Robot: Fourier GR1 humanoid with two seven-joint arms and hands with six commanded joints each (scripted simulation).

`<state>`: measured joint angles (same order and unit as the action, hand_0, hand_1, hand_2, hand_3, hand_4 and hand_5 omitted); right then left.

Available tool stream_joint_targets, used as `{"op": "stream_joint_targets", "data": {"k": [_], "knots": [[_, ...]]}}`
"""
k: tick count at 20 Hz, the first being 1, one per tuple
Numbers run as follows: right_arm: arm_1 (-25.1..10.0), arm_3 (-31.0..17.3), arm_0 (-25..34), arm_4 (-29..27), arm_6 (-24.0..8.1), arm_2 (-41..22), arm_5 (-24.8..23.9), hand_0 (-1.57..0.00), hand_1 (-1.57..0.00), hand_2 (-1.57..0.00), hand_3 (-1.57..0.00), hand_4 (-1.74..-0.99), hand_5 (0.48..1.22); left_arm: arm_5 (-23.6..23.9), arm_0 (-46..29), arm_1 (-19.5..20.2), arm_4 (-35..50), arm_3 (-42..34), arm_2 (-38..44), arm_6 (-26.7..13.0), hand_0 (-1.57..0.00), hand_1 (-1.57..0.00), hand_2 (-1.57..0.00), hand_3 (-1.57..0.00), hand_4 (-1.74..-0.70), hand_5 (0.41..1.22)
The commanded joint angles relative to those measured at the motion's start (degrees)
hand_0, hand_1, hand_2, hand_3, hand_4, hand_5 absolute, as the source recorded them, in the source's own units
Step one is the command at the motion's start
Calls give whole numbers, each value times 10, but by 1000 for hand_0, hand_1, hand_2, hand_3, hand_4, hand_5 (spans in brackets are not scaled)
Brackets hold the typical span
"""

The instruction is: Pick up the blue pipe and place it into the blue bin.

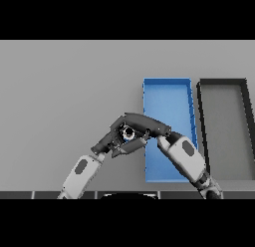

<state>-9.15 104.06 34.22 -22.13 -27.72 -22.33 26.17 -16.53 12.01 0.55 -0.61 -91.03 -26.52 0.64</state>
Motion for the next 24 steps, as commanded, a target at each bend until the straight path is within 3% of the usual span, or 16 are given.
{"op": "stream_joint_targets", "data": {"k": [1,3,5,7,10,12,13,14,17,20,24], "knots": [[-2,-2,-1,1,8,-2,1,-1343,-1343,-1354,-1186,-1628,856,-4,3,1,3,-1,4,-3,-1571,-1571,-1571,-1502,-1699,1221],[-8,1,-2,9,23,-9,0,-1425,-1425,-1432,-1304,-1665,987,-15,5,1,8,-2,11,-8,-1571,-1571,-1571,-1464,-1713,1221],[-14,1,-6,15,45,-16,3,-1478,-1478,-1482,-1400,-1692,1071,-16,-2,-3,0,1,9,-3,-1571,-1571,-1571,-1437,-1722,1221],[-10,5,-6,22,64,-24,-6,-1511,-1511,-1514,-1462,-1710,1125,-17,-5,-4,-4,-6,11,4,-1571,-1571,-1571,-1433,-1728,1221],[-3,4,-8,17,59,-20,-25,-1540,-1540,-1542,-1515,-1725,1172,-12,-5,-1,-11,-10,12,1,-1571,-1571,-1571,-1422,-1731,1221],[-2,0,-12,31,88,-22,-31,-1551,-1551,-1552,-1535,-1731,1190,6,-9,4,-35,-20,9,1,-1571,-1571,-1571,-1454,-1724,1221],[-2,8,-14,37,89,-27,-39,-1555,-1555,-1556,-1542,-1733,1196,9,-9,8,-51,-20,7,10,-1462,-1342,-1293,-1166,-1599,1221],[-8,17,-16,34,81,-28,-41,-1558,-1558,-1559,-1548,-1734,1201,-6,-8,11,-48,-19,7,18,-1169,-1073,-1034,-933,-1475,1221],[-7,24,-7,24,49,-30,-54,-1565,-1565,-1565,-1559,-1738,1211,-45,1,19,-58,-16,14,12,-598,-549,-529,-477,-1206,1221],[-11,23,-14,31,52,-36,-61,-1568,-1568,-1568,-1565,-1739,1216,-53,-10,19,-68,-19,18,-12,-306,-281,-270,-244,-1047,938],[-13,17,-10,46,57,-34,-56,-1570,-1570,-1570,-1569,-1740,1219,-49,-5,7,-51,-15,27,-55,-125,-114,-110,-99,-970,647]]}}
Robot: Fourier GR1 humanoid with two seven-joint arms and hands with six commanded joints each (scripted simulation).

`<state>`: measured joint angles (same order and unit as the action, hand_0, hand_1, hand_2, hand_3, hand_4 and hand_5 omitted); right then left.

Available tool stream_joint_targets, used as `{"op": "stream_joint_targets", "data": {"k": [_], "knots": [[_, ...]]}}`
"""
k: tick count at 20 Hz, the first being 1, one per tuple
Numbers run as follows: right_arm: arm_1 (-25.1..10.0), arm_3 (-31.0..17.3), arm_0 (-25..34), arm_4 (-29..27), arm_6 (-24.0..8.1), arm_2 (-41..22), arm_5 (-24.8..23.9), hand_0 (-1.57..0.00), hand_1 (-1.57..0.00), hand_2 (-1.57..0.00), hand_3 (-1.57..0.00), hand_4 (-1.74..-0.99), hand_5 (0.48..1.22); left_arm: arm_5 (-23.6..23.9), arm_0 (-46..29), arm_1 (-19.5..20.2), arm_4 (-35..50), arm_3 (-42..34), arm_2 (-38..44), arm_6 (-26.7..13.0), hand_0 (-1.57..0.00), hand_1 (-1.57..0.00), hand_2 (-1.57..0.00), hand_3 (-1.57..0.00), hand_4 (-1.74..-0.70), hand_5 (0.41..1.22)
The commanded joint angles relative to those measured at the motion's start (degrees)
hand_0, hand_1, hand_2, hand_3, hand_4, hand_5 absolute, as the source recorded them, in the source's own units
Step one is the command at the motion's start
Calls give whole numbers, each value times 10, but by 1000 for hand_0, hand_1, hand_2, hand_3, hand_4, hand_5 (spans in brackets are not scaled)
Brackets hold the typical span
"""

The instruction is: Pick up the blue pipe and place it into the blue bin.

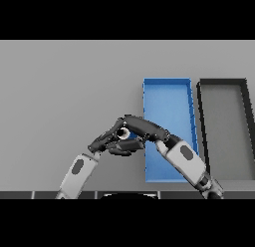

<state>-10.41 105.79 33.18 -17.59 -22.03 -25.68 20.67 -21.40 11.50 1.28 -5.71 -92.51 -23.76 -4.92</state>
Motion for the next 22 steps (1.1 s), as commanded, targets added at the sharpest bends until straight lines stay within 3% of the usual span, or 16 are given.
{"op": "stream_joint_targets", "data": {"k": [1,4,7,10,12,15,19,22], "knots": [[5,5,0,1,-7,-2,-3,-1570,-1570,-1570,-1569,-1740,1219,2,-2,-4,2,1,0,-3,-100,-91,-88,-79,-969,603],[22,1,-10,-4,-9,2,-3,-1570,-1570,-1570,-1570,-1741,1220,8,-4,4,-13,2,-3,8,-50,-46,-45,-40,-947,513],[34,6,5,-67,-37,34,-8,-1571,-1571,-1571,-1570,-1741,1221,14,-1,1,-17,10,-2,2,-25,-23,-22,-20,-922,482],[34,12,58,-138,-105,76,-45,-1571,-1571,-1571,-1571,-1741,1221,10,-3,0,-15,6,-6,-3,-12,-11,-11,-10,-909,464],[29,-6,117,-188,-129,111,-68,-1571,-1571,-1571,-1571,-1741,1221,10,-9,6,-15,-4,-7,-3,-8,-7,-7,-6,-907,450],[-1,-44,196,-254,-104,172,-59,-1571,-1571,-1571,-1571,-1741,1221,4,-8,10,-11,6,-3,-8,-3,-3,-3,-3,-906,437],[-53,-104,270,-206,-77,232,-113,-1571,-1571,-1571,-1571,-1741,1221,5,-4,9,-10,0,-2,-22,-1,-1,-1,0,-898,430],[-82,-178,297,-179,-86,267,-115,-1571,-1571,-1571,-1571,-1741,1221,5,-2,10,-12,4,-1,-29,0,0,0,0,-890,421]]}}
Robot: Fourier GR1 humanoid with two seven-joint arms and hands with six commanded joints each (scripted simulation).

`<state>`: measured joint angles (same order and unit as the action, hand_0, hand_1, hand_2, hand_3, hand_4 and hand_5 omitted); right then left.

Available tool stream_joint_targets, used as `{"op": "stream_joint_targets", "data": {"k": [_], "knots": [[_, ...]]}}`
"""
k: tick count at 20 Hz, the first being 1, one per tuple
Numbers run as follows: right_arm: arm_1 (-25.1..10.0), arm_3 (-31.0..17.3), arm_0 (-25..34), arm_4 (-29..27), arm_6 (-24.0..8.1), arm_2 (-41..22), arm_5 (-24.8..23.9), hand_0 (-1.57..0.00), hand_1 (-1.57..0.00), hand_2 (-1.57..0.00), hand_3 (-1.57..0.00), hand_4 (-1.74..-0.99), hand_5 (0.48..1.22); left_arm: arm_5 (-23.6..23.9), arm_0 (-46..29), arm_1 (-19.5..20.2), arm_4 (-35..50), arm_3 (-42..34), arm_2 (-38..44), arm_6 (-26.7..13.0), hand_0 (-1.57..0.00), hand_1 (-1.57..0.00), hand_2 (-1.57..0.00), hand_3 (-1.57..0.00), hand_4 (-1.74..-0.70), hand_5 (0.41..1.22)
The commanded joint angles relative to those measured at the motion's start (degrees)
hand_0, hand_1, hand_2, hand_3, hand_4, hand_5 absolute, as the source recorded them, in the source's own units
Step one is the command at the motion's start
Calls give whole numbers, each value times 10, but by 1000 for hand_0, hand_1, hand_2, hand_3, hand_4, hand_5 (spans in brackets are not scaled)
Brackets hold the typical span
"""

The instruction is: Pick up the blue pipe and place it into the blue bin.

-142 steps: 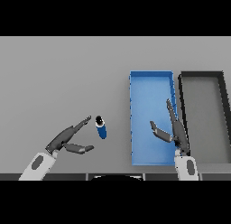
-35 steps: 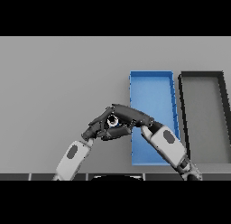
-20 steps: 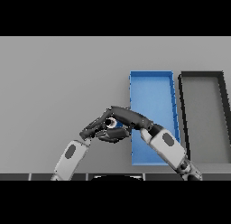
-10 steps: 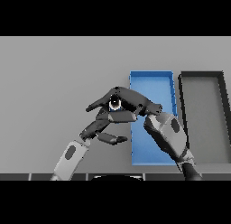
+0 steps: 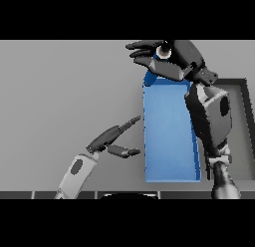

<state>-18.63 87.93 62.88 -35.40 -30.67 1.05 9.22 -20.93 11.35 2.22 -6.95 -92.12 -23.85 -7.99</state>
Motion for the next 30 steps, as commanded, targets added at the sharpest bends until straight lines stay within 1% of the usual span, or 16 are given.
{"op": "stream_joint_targets", "data": {"k": [1,5,8,10,13,15,16,19,20,21,22,24,26,27,28,30], "knots": [[-10,-19,-8,10,7,11,5,-1571,-1571,-1571,-1571,-1741,1221,-2,-1,3,2,-4,1,9,0,0,0,0,-890,415],[-43,-59,-60,45,7,41,27,-1571,-1571,-1571,-1571,-1741,1221,2,-3,9,-9,-4,-1,26,1,1,1,1,-874,413],[-43,-50,-119,55,-8,53,18,-1571,-1571,-1571,-1571,-1741,1221,0,-7,14,-12,-3,-2,27,1,1,1,1,-867,419],[-40,-22,-182,61,-15,52,22,-1571,-1571,-1571,-1571,-1741,1221,-1,-17,18,-9,-10,-2,39,1,1,1,1,-866,420],[-40,13,-250,77,-43,51,17,-1571,-1571,-1571,-1571,-1741,1221,4,-20,5,-11,-12,-10,25,1,1,1,1,-877,422],[-48,24,-296,76,-43,37,-9,-1571,-1571,-1571,-1571,-1741,1221,3,-29,12,-9,-14,-8,32,1,1,1,1,-879,425],[-56,22,-307,76,-43,24,-27,-1571,-1571,-1571,-1571,-1741,1221,3,-24,7,-10,-11,-9,23,1,1,1,1,-880,427],[-109,39,-358,61,-43,-51,-109,-1571,-1571,-1571,-1571,-1741,1221,1,-28,13,-5,-20,-7,26,1,1,1,1,-884,425],[-126,33,-366,55,-43,-70,-132,-1571,-1571,-1571,-1508,-1741,1221,-3,-31,12,-2,-22,-10,22,1,1,1,1,-887,423],[-142,33,-376,43,-43,-96,-161,-1571,-1571,-1571,-1521,-1741,1221,0,-29,9,-4,-22,-11,17,1,1,1,1,-888,422],[-159,33,-380,34,-43,-117,-179,-1571,-1571,-1571,-1255,-1741,1221,2,-27,7,-3,-26,-11,11,1,1,1,1,-887,420],[-184,38,-394,38,-36,-155,-211,-1571,-1571,-1571,-1024,-1741,1221,2,-30,11,-9,-25,-14,22,1,1,1,1,-885,420],[-221,18,-386,10,-43,-221,-265,-1571,-1548,-1571,-847,-1741,1221,1,-32,13,-8,-24,-12,24,1,1,1,1,-883,421],[-245,3,-376,-18,-43,-258,-284,-1465,-1336,-1339,-788,-1678,1221,3,-27,11,-11,-17,-11,21,1,1,1,1,-882,421],[-258,-9,-363,-33,-42,-283,-289,-1172,-1069,-1071,-630,-1592,1221,3,-29,11,-10,-22,-13,19,1,1,1,1,-881,422],[-305,-26,-326,-103,-43,-367,-323,-750,-684,-685,-403,-1413,1221,0,-21,13,-4,-22,-7,18,1,1,1,1,-878,425]]}}
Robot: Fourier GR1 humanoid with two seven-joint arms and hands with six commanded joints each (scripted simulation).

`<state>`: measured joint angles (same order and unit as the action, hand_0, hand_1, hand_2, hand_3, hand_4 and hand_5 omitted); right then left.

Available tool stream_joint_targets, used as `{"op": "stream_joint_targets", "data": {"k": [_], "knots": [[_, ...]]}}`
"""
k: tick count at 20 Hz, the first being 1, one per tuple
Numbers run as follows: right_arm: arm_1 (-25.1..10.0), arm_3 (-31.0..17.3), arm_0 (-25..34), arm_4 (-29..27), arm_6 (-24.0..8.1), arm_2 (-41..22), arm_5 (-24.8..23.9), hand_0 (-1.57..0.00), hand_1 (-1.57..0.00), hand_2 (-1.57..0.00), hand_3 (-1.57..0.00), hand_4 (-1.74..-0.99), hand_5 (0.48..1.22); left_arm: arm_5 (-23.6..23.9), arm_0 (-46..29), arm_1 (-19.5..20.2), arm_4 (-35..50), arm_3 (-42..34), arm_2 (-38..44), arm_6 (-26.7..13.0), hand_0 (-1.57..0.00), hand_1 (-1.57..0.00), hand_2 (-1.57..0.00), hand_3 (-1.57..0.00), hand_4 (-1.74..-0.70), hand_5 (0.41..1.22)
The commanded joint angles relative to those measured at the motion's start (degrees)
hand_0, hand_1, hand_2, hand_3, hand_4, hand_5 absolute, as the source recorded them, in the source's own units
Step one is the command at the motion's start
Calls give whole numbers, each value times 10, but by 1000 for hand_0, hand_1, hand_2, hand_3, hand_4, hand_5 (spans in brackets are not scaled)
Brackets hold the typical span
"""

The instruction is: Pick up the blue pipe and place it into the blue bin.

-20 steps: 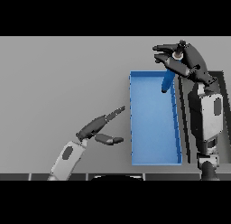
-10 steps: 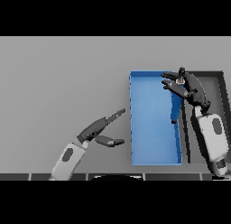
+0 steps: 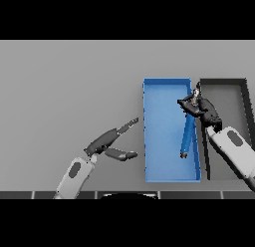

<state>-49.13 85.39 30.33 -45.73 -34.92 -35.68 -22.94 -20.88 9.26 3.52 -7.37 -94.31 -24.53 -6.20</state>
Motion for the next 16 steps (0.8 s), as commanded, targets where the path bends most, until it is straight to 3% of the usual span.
{"op": "stream_joint_targets", "data": {"k": [1,4,7,15,16], "knots": [[-17,-7,18,-19,0,-30,11,-599,-547,-548,-322,-1337,1221,1,-3,-3,-2,-2,-5,-5,1,1,1,1,-878,427],[-54,-12,67,-45,0,-117,44,-306,-279,-280,-164,-1175,1084,2,-7,-6,-1,-1,-5,-8,1,1,1,1,-881,429],[-67,-8,94,-31,2,-152,71,-156,-143,-143,-84,-1083,934,-1,-7,-3,5,-10,-4,-9,1,1,1,1,-886,428],[-67,-34,126,-6,32,-205,85,-25,-23,-23,-13,-1036,713,10,-16,-7,-12,-5,-12,-5,1,1,1,1,-887,429],[-76,-26,125,-13,22,-207,85,-20,-18,-18,-10,-1033,696,11,-10,-7,-11,-3,-8,-7,1,1,1,1,-888,429]]}}
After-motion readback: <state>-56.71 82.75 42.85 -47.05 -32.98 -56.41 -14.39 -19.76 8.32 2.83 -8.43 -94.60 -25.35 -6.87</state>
